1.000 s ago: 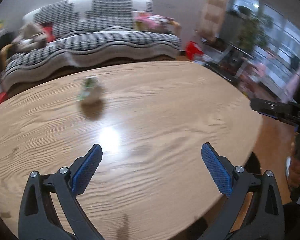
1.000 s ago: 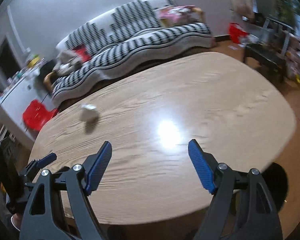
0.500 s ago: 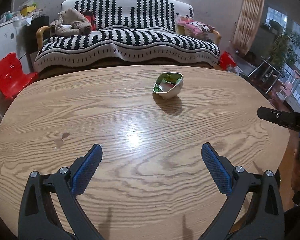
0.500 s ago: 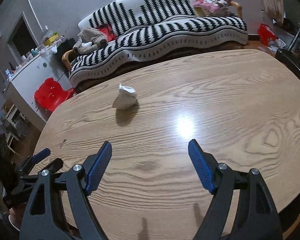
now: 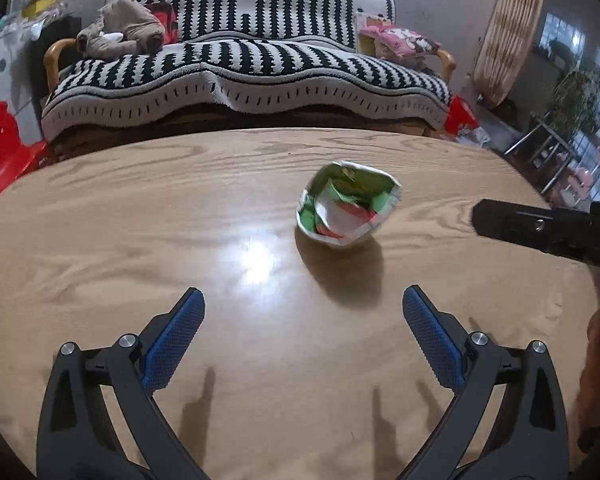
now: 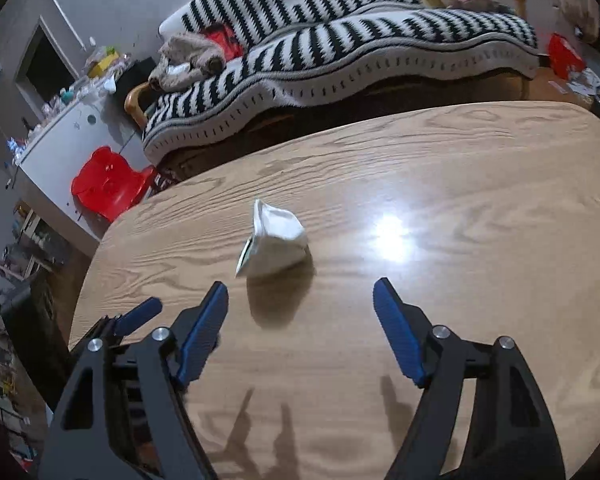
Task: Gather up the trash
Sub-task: 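Close the right gripper on the green paper cup while the left closes on its rim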
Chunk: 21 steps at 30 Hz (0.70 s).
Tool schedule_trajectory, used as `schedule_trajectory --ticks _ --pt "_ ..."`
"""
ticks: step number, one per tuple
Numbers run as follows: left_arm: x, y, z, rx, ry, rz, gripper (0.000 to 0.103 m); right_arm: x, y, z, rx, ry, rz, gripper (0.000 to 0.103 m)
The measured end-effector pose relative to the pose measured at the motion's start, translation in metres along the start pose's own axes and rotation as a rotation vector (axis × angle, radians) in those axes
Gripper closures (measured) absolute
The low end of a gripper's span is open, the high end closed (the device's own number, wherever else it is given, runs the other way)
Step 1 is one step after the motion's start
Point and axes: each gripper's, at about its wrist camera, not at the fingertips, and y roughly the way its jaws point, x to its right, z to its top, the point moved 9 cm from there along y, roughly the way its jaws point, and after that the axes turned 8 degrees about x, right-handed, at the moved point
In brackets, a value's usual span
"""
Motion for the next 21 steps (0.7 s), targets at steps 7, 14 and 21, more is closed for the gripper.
schedule_trajectory --ticks 7,14,21 --pt "0.004 0.042 0.011 -0.024 0.008 -0.012 0.007 -0.006 0.059 0.017 -0.065 0.021 0.075 0.036" --pt "0.01 0.061 0.015 -0.032 0.002 -0.049 0.017 -0.017 0.085 0.019 -0.112 0.021 0.124 0.062" --pt "0.025 0.055 0.012 -0.025 0.046 -0.092 0.058 -0.023 0.074 0.015 -0.088 -0.051 0.089 0.093"
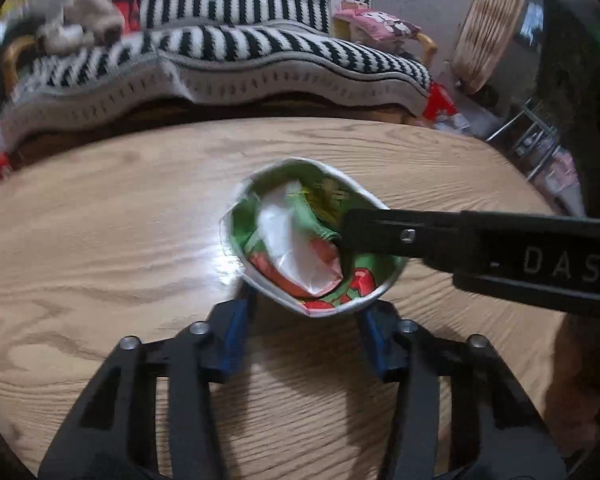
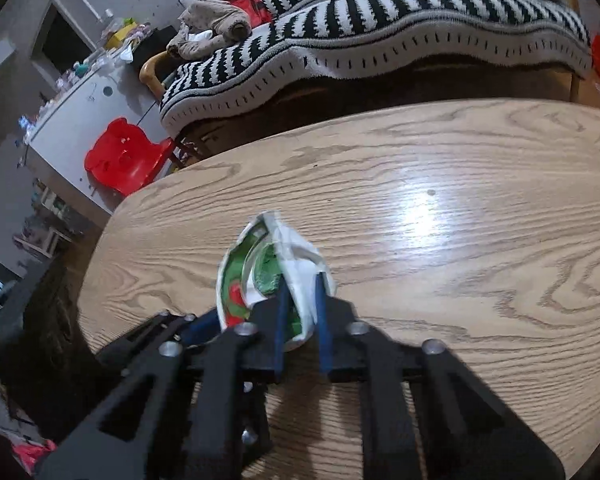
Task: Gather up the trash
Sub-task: 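Close the right gripper on the green paper cup while the left closes on its rim, then carry the paper cup with both grippers over the black bin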
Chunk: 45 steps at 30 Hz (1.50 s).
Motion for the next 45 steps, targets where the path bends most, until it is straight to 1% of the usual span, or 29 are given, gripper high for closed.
schedule_trajectory --ticks 3,7,12,14,17,20,22,23,25,29,33,35,40,45 --pt "0.002 -0.007 -0.001 0.003 -0.021 -0.026 0.058 -0.003 -0.007 -0.003 0.004 -0.009 -0.002 0.093" --pt "0.01 -0.026 -0.007 0.013 0.008 -0.021 0.058 -0.011 -0.021 -0.01 0.006 -0.035 -0.01 0.093" --pt "0.028 -0.055 -0.012 0.016 0.034 -0.03 0.058 -0.021 -0.058 -0.027 0.025 -0.064 -0.029 0.093" --pt "0.039 -0.069 -0.014 0.021 0.045 -0.037 0.058 -0.024 -0.077 -0.033 0.042 -0.071 -0.038 0.093" --pt "0.063 -0.093 -0.019 0.036 0.085 -0.036 0.058 -0.021 -0.116 -0.046 0.075 -0.056 -0.04 0.093" --pt "0.095 -0.116 -0.024 0.047 0.125 -0.047 0.058 -0.014 -0.156 -0.061 0.113 -0.05 -0.065 0.093" --pt "0.123 -0.129 -0.031 0.054 0.156 -0.068 0.058 -0.006 -0.183 -0.073 0.139 -0.046 -0.088 0.093" --pt "0.132 -0.133 -0.034 0.055 0.166 -0.077 0.058 0.001 -0.199 -0.081 0.152 -0.039 -0.099 0.093" --pt "0.161 -0.144 -0.043 0.058 0.196 -0.101 0.058 0.013 -0.224 -0.094 0.168 -0.018 -0.112 0.093" --pt "0.216 -0.156 -0.059 0.073 0.271 -0.143 0.058 0.049 -0.272 -0.12 0.203 0.016 -0.167 0.094" --pt "0.279 -0.158 -0.081 0.054 0.334 -0.233 0.058 0.093 -0.32 -0.152 0.239 0.07 -0.239 0.094" --pt "0.303 -0.156 -0.09 0.044 0.367 -0.262 0.058 0.117 -0.341 -0.169 0.253 0.105 -0.271 0.094" --pt "0.384 -0.152 -0.123 0.007 0.45 -0.37 0.058 0.177 -0.391 -0.209 0.279 0.186 -0.364 0.094" --pt "0.454 -0.149 -0.154 -0.027 0.518 -0.466 0.058 0.235 -0.44 -0.254 0.308 0.279 -0.447 0.094"
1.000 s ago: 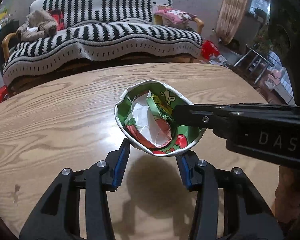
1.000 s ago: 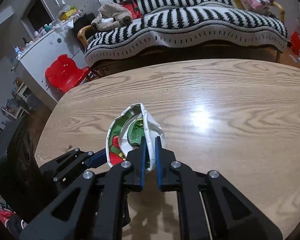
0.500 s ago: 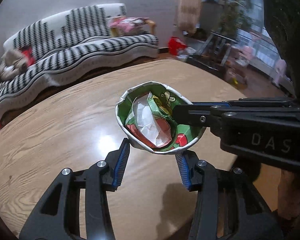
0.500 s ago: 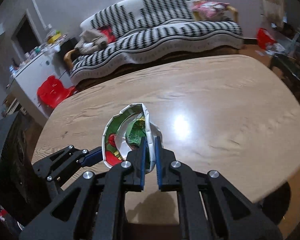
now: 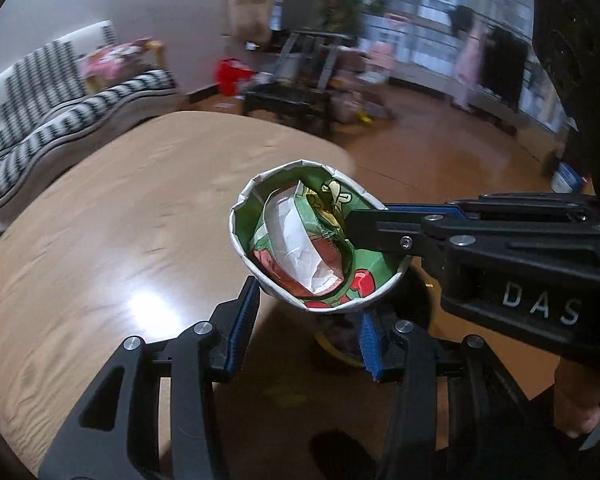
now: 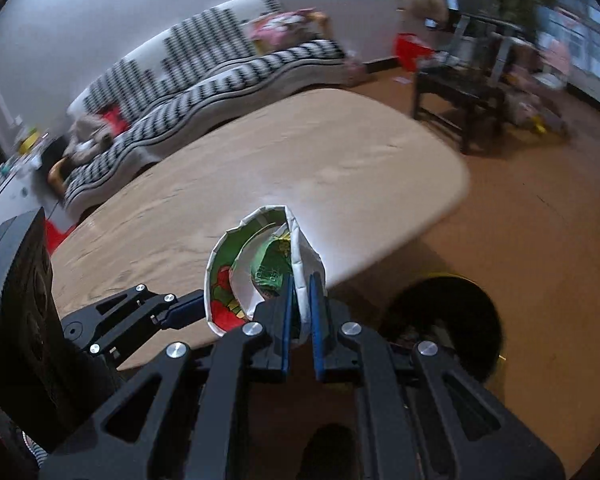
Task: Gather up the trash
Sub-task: 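Carry the paper cup with both grippers over the black bin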
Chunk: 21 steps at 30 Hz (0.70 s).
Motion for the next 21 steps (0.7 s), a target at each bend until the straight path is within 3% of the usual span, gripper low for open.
schedule_trajectory --ticks 5,9,21 --pt "0.054 0.04 -0.002 -0.038 0.043 -0.075 0.058 0.071 -0.006 -0.016 -0.021 0.073 -0.074 0.094" --pt "0.08 0.062 -0.003 -0.057 0.04 -0.118 0.058 0.103 -0.009 -0.024 -0.028 0.107 -0.109 0.094" --pt "0.097 0.101 -0.012 -0.12 0.06 -0.164 0.058 0.136 0.008 -0.034 -0.082 0.177 -0.156 0.096"
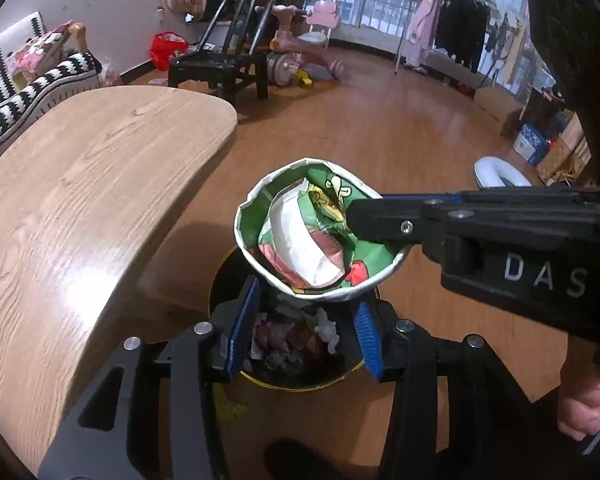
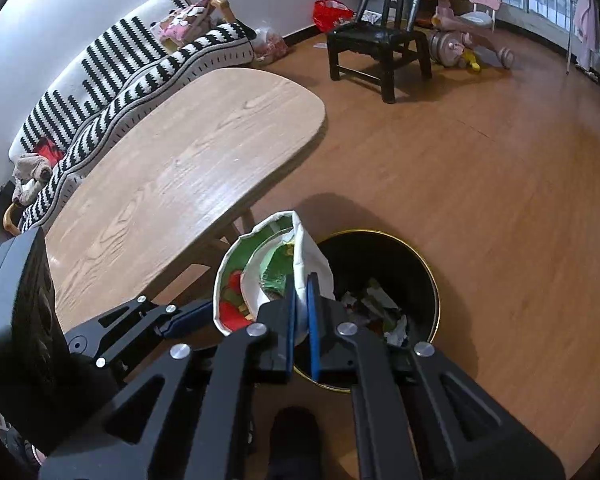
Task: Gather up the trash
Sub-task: 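Carry the paper cup with both grippers over the black bin, then open both grippers to drop the paper cup into the bin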
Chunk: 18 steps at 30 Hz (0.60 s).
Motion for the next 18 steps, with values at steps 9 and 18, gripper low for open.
schedule_trajectory --ticks 9,18 --pt "-0.004 0.019 -0.004 -0.022 -0.022 -0.015 0.058 0.011 0.008 -0.001 -0.014 0.037 -0.029 0.096" --pt "-0.014 0.02 -0.01 -0.031 -0.02 0.013 0.019 0.027 0.017 -0.004 -0.041 0.09 -0.082 0.081"
